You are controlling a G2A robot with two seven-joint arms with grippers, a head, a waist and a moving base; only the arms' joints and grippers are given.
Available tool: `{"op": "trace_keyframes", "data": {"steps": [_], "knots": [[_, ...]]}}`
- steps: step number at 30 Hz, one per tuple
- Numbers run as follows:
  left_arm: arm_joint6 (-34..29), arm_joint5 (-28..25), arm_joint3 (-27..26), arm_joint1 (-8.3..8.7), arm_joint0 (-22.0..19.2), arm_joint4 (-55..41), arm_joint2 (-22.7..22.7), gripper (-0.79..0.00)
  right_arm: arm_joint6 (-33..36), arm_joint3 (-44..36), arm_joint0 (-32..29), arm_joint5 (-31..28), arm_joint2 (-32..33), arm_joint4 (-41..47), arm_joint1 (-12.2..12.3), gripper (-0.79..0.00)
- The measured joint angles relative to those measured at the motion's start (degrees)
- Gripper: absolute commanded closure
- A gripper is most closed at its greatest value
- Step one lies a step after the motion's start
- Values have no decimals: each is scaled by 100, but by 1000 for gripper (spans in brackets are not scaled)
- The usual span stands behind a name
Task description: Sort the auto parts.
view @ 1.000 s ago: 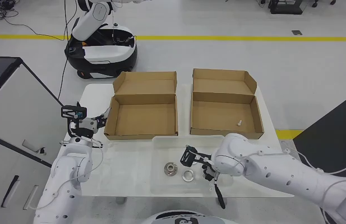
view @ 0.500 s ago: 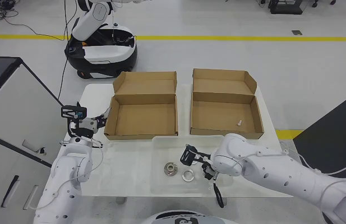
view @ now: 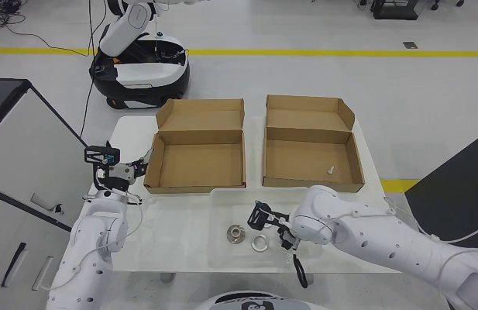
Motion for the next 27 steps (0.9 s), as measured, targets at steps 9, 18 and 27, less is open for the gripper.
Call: {"op": "trace_keyframes", "data": {"steps": [9,18,27], "knots": [[0,0,0,0,0,0,0,-785,105,24,-56,-6,63,-60,-46,0],[0,0,0,0,0,0,0,-785,293,-228,-5,-22,350,80,18,0],[0,0,0,0,0,0,0,-785,289,-844,477,93,406,661,324,0]]}}
